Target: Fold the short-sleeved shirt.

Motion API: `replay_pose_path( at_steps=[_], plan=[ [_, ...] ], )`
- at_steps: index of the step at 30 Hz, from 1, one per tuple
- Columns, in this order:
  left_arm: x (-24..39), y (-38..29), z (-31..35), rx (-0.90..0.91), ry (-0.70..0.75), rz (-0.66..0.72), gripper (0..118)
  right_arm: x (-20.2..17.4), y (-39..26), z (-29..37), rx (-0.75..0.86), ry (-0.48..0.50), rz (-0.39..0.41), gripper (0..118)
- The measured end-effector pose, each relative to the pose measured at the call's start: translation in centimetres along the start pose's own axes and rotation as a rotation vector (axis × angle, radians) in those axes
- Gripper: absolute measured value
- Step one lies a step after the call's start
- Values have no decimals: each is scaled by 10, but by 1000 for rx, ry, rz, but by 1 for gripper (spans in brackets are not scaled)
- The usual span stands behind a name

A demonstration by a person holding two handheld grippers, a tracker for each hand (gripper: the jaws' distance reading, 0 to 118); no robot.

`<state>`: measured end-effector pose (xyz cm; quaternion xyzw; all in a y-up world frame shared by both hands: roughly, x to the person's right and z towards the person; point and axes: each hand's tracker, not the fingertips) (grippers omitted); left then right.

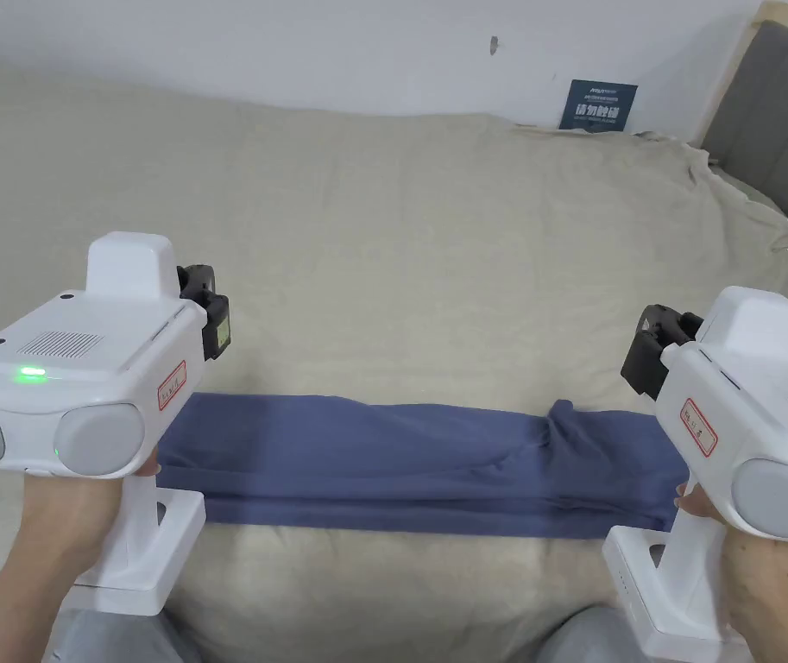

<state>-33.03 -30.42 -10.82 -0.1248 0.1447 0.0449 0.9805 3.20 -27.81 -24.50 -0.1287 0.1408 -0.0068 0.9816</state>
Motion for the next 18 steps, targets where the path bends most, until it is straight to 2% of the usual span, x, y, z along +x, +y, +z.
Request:
replay_pose_path(
  at_steps=[13,14,15,16,18],
  plan=[
    [-20,6,-6,-36,7,42,1,1,3,2,-7,13,14,0],
    [-27,8,-11,-68,0,76,8,0,3,2,-11,15,18,0],
    [-37,12,-16,-114,-7,110,25,0,3,2,-15,17,22,0],
    [-46,14,-20,-145,-22,151,46,0,3,1,-18,18,23,0],
    [-70,17,-28,-172,-67,247,64,-2,2,1,-29,27,13,0]
  ],
)
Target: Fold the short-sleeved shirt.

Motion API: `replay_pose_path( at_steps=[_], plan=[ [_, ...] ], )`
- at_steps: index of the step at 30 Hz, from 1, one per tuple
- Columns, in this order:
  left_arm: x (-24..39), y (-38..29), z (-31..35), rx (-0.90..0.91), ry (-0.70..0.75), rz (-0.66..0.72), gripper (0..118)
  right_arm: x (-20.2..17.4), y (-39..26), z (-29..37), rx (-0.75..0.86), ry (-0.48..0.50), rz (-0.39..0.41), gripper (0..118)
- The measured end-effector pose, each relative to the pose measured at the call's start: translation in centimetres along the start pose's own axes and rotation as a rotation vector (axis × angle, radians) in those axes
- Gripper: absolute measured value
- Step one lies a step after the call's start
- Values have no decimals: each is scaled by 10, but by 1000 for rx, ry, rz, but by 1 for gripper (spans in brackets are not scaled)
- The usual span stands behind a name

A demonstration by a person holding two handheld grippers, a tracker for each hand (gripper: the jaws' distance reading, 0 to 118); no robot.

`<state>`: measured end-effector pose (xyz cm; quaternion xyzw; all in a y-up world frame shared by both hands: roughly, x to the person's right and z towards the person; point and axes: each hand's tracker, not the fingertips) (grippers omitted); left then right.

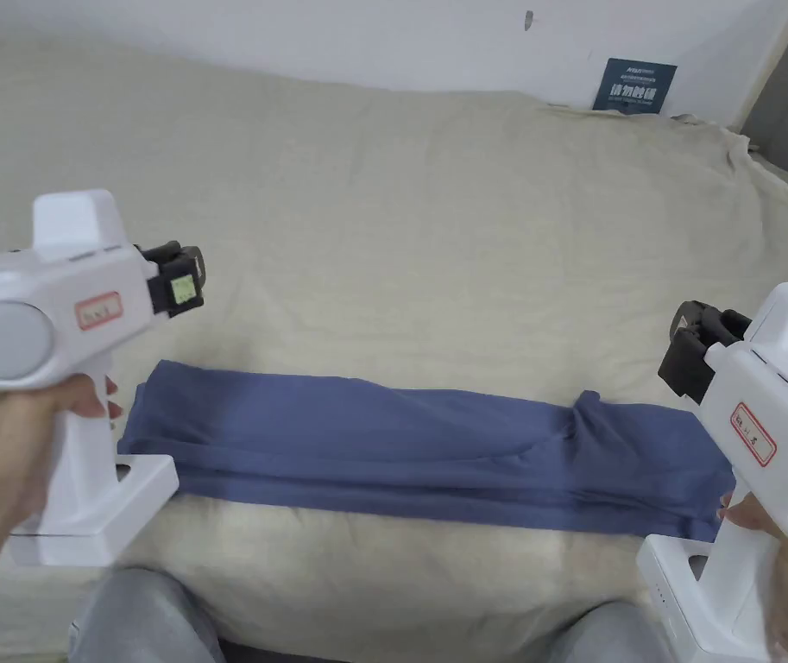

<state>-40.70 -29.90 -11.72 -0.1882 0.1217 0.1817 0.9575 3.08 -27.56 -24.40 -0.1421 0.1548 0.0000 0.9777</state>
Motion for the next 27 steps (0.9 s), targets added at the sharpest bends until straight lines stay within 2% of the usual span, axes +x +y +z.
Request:
replay_pose_path(
  at_steps=[1,3,5,7,14,18,26,27],
  plan=[
    [-9,3,-3,-15,-7,30,72,-1,0,-1,-4,0,1,0],
    [-27,7,-12,-86,4,48,118,-3,-2,-5,-11,-3,11,0],
    [-46,6,-22,-159,-11,39,118,-5,-3,-8,-20,-2,13,0],
    [-64,6,-31,-269,-93,87,118,-6,-3,-11,-29,0,10,0],
    [-137,-36,-72,-573,-150,311,118,-14,-2,-20,-50,-18,29,0],
    [-155,-58,-78,-617,-176,433,118,-18,-6,-26,-73,-36,48,0],
    [-154,-70,-91,-633,-176,427,118,-22,-14,-36,-114,-52,63,0],
    [-154,-69,-92,-633,-198,439,113,-22,-16,-37,-119,-52,62,0]
  ],
)
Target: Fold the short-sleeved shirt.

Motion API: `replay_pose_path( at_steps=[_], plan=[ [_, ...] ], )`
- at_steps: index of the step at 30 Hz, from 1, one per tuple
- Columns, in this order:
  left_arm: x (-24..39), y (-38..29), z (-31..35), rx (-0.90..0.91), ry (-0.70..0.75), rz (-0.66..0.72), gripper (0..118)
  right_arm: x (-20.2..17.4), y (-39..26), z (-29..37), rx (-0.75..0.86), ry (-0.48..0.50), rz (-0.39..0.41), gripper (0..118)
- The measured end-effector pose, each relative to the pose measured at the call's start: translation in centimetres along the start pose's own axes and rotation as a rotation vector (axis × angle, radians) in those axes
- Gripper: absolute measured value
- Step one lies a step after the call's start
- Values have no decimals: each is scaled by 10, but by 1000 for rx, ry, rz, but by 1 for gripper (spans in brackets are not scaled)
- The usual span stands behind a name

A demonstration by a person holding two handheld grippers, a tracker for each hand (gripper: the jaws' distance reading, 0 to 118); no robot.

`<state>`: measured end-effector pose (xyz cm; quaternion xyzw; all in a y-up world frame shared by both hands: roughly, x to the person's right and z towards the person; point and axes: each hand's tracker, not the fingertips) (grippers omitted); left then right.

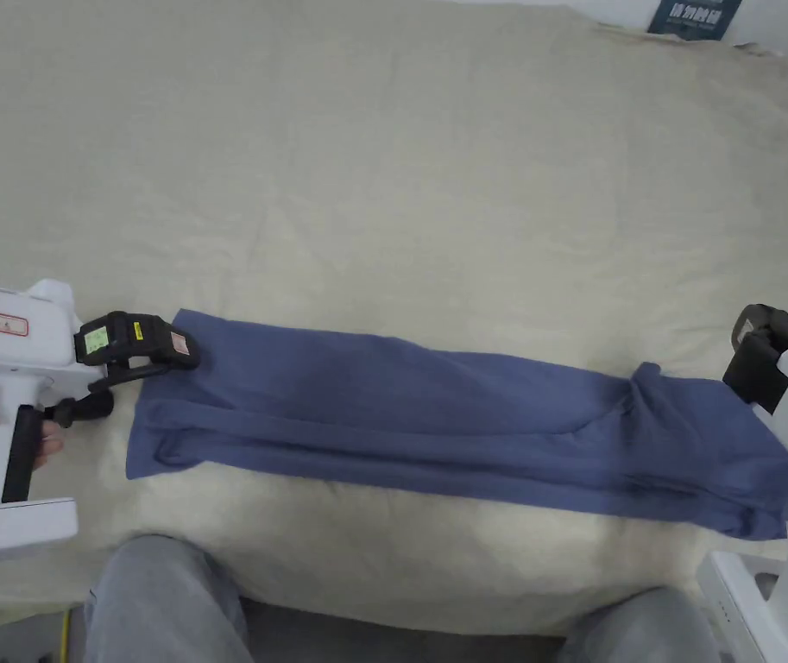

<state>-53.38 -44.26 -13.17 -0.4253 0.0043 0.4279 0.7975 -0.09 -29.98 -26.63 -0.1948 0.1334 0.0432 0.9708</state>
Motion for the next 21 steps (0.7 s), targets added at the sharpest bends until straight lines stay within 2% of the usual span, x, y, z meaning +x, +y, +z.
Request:
replay_pose_path(
  at_steps=[2,5,7,8,9,10,12,14,18,21],
  plan=[
    [1,2,-3,-15,-70,35,98,-1,-1,-1,-8,2,3,0],
    [8,-4,-16,-42,-87,16,88,0,-3,-1,-12,-4,9,0],
    [-15,24,-23,-44,-79,-24,82,3,-3,-1,-15,-8,7,0],
    [-15,27,-22,-43,-90,-20,66,5,-4,-1,-16,-11,6,0],
    [-15,30,-22,-48,-98,-7,21,6,-4,0,-16,-13,6,0],
    [-10,17,-23,-53,-89,4,6,6,-4,0,-17,-15,6,0],
    [-2,11,-30,-35,83,-2,5,8,-6,1,-19,-14,8,0],
    [12,1,-30,-38,63,-2,3,8,-7,2,-21,-14,15,0],
    [39,-1,-16,2,138,-65,2,11,-8,2,-23,-2,10,0],
    [53,0,7,43,136,-57,2,14,-6,5,-11,5,0,0]
  ],
)
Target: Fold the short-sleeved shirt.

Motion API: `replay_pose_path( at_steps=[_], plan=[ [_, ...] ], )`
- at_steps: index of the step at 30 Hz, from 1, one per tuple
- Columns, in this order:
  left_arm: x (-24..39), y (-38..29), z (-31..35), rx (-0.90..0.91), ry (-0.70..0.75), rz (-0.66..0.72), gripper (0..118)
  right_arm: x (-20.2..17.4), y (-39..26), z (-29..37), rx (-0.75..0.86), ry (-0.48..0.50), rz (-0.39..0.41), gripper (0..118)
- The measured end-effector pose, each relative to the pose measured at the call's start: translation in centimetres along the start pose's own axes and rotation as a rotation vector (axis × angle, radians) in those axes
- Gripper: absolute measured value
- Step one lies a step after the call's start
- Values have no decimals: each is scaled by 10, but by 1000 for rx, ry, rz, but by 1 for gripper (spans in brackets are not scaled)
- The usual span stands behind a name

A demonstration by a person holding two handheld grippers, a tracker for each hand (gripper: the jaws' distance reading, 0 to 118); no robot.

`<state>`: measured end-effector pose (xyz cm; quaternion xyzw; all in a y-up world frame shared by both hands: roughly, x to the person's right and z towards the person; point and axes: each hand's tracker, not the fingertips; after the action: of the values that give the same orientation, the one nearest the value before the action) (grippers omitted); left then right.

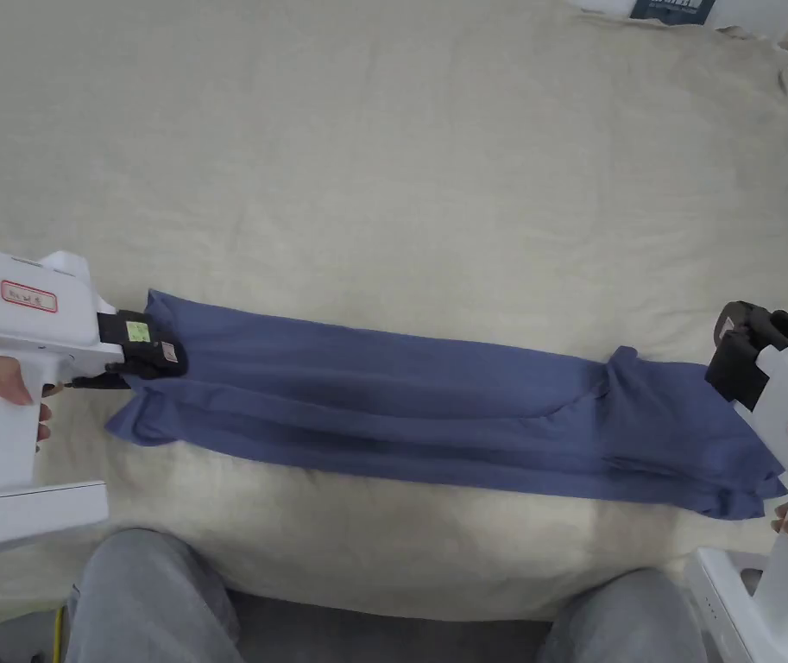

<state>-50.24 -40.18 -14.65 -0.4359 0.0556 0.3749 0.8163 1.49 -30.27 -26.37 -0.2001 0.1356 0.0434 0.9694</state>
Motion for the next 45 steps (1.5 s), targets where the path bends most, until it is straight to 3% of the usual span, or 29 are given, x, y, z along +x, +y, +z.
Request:
replay_pose_path(
  at_steps=[4,6,9,12,19,25,35,37,38,40,41,45],
  plan=[
    [6,2,33,68,15,3,1,4,5,5,21,10,-12,0],
    [3,3,50,106,147,-60,1,5,7,9,32,13,-7,0],
    [-13,8,72,158,236,4,1,8,9,12,45,16,-2,0],
    [-6,4,88,176,282,-75,1,9,10,14,57,15,-11,0],
    [76,-14,93,197,183,-322,1,11,12,19,74,12,-39,0],
    [153,-33,44,101,64,-479,1,17,11,26,87,1,-36,0],
    [202,-81,-95,-95,130,-538,3,37,8,44,106,-44,-56,0],
    [205,-89,-115,-95,152,-542,20,40,7,46,104,-52,-58,0],
    [206,-92,-124,-108,168,-541,35,42,6,47,102,-57,-58,0],
    [206,-95,-133,-131,163,-534,80,43,5,49,97,-63,-52,0],
    [204,-95,-138,-157,129,-512,90,44,4,49,95,-66,-50,0],
    [208,-89,-119,-126,36,-476,108,46,3,48,88,-63,-54,0]
  ],
)
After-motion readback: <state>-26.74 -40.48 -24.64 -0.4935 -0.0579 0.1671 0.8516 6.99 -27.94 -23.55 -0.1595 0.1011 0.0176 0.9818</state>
